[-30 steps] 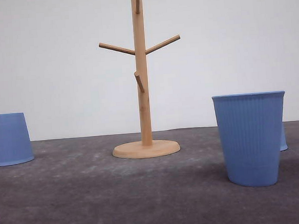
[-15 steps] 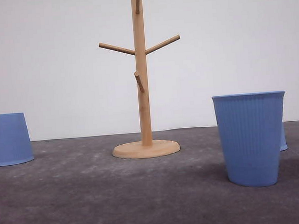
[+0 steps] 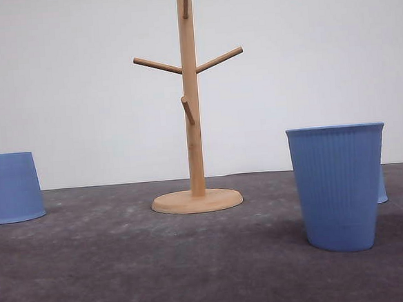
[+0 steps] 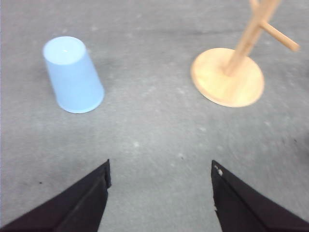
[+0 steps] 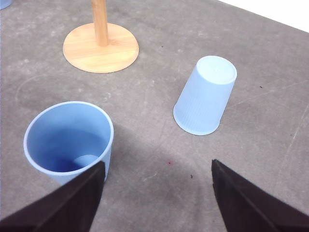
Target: Place three cups
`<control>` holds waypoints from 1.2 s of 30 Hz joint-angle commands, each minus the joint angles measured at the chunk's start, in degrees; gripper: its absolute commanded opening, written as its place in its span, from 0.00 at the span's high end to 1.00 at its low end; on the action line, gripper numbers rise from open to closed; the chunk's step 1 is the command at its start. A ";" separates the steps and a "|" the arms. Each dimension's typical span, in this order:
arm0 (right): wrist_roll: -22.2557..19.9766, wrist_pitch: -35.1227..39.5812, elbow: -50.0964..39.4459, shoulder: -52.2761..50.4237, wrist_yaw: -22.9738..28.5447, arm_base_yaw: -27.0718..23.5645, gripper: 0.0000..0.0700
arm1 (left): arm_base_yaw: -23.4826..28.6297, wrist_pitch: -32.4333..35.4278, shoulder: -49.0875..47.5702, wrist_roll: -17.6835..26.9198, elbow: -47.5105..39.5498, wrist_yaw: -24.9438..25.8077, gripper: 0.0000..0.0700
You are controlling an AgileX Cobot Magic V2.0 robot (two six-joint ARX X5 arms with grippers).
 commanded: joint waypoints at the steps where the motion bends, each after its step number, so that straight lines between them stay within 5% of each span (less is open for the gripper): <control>1: -0.17 0.68 0.90 0.13 0.00 0.26 0.36 | 0.84 -0.57 3.88 -0.73 3.60 -0.42 0.42; 7: -0.20 0.68 0.90 0.13 -0.02 0.26 0.36 | 5.48 -1.07 16.77 -0.67 13.31 -0.35 0.29; 12: -0.20 1.04 0.90 0.13 -0.02 0.26 0.36 | 9.06 1.56 25.55 0.27 17.93 1.16 0.04; 25: -0.20 1.07 0.90 0.15 0.02 0.26 0.36 | 13.42 22.32 40.23 6.82 18.29 5.29 0.03; 36: -0.20 1.17 0.90 0.15 0.17 0.26 0.37 | 15.72 25.79 47.89 6.84 17.40 6.06 0.03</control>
